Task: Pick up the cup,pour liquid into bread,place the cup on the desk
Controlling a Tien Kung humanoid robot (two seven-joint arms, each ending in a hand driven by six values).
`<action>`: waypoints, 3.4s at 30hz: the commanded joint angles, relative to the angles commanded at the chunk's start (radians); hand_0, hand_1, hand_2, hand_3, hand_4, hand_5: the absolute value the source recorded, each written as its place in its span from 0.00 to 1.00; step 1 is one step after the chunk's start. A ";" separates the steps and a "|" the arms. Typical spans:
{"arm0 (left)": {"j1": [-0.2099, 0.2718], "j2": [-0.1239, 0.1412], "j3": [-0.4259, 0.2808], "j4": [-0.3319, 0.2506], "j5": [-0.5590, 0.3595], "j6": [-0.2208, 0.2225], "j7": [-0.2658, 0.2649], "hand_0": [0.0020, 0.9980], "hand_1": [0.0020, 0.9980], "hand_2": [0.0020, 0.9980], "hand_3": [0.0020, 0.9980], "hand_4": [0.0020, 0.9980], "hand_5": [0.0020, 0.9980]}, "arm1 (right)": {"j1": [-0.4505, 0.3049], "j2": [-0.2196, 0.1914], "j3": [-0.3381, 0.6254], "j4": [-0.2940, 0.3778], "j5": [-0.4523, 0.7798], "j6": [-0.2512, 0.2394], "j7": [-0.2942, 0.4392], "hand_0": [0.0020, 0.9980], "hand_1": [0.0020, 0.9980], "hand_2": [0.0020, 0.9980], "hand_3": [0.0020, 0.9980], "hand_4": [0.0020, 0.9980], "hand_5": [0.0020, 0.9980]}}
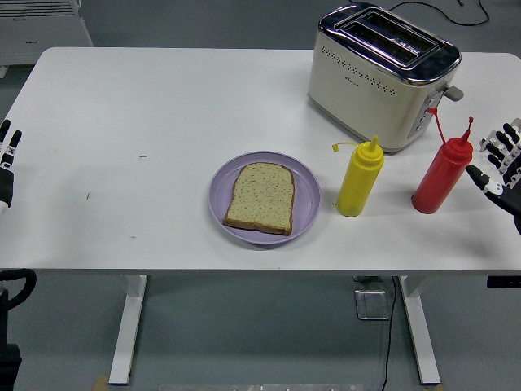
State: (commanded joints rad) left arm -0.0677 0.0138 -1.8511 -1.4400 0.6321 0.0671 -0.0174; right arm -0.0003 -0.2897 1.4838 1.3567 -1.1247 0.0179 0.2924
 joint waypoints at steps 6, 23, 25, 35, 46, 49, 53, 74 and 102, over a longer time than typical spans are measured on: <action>0.000 0.000 -0.001 0.000 0.000 0.000 0.000 0.83 0.84 0.86 0.80 0.67 1.00 | 0.011 0.005 -0.032 -0.010 -0.007 -0.006 -0.003 1.00 0.96 1.00 1.00 0.93 0.24; 0.001 -0.001 -0.003 0.000 0.001 0.001 0.000 0.83 0.84 0.86 0.79 0.66 1.00 | 0.083 0.046 -0.103 -0.081 -0.007 -0.069 -0.018 0.96 0.92 0.97 1.00 0.93 0.26; 0.001 -0.001 -0.004 0.000 0.001 0.001 -0.001 0.83 0.84 0.86 0.79 0.66 1.00 | 0.090 0.048 -0.109 -0.088 -0.004 -0.079 -0.017 0.96 0.92 0.97 1.00 0.93 0.26; 0.001 -0.002 -0.005 0.000 0.000 0.002 -0.001 0.83 0.84 0.86 0.78 0.66 1.00 | 0.137 0.065 -0.134 -0.120 -0.021 -0.110 -0.037 0.86 0.81 0.78 0.92 0.93 0.27; 0.001 -0.003 -0.007 0.001 0.000 0.004 0.000 0.83 0.84 0.86 0.77 0.66 1.00 | 0.209 0.097 -0.184 -0.180 0.011 -0.260 -0.043 0.52 0.43 0.39 0.52 0.92 0.27; 0.001 -0.003 -0.008 0.001 0.000 0.005 0.001 0.83 0.84 0.86 0.77 0.66 1.00 | 0.220 0.100 -0.189 -0.191 0.040 -0.282 -0.036 0.52 0.43 0.39 0.52 0.92 0.27; 0.001 -0.003 -0.008 0.001 0.000 0.005 0.001 0.83 0.84 0.86 0.77 0.66 1.00 | 0.226 0.101 -0.200 -0.195 0.054 -0.288 -0.032 0.36 0.30 0.29 0.40 0.92 0.27; 0.003 -0.004 -0.005 0.001 0.001 0.006 0.000 0.83 0.84 0.86 0.76 0.66 1.00 | 0.238 0.105 -0.212 -0.197 0.119 -0.362 0.007 0.00 0.03 0.13 0.20 0.89 0.20; 0.006 -0.004 -0.010 0.000 0.000 0.006 0.000 0.83 0.84 0.86 0.75 0.66 1.00 | 0.463 -0.056 -0.363 0.051 -0.469 -0.602 -0.233 0.00 0.00 0.12 0.21 0.86 0.13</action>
State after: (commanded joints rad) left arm -0.0613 0.0094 -1.8606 -1.4396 0.6323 0.0732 -0.0179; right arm 0.4631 -0.3455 1.1212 1.4079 -1.5935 -0.5839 0.0598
